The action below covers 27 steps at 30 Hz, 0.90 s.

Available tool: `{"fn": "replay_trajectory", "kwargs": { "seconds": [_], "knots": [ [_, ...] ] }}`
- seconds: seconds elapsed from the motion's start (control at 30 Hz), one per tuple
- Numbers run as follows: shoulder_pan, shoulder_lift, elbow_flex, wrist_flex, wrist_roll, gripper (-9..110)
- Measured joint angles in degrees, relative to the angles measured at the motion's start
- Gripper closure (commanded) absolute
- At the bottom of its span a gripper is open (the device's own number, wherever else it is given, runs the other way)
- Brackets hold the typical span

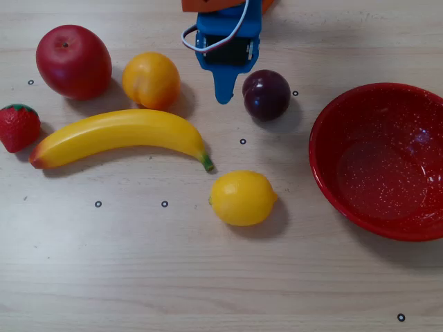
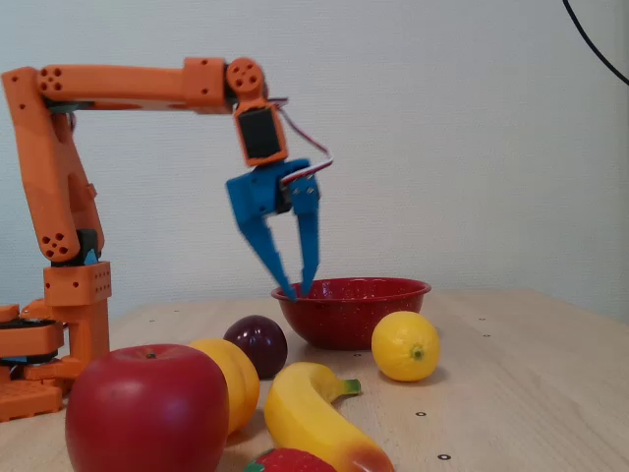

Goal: Put the lemon in the red bowl.

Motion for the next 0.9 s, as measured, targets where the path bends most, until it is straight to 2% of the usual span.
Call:
{"fn": "replay_trajectory", "kwargs": {
  "seconds": [0.23,0.57,0.73,0.9],
  "knots": [
    [0.0,-10.81,-14.59,7.03,-0.79,93],
    [1.58,-21.01,-27.42,15.21,-4.39,59],
    [3.87,-24.52,-29.27,17.23,-4.83,47],
    [4.31,-28.74,-30.94,16.52,-4.83,43]
  ]
}}
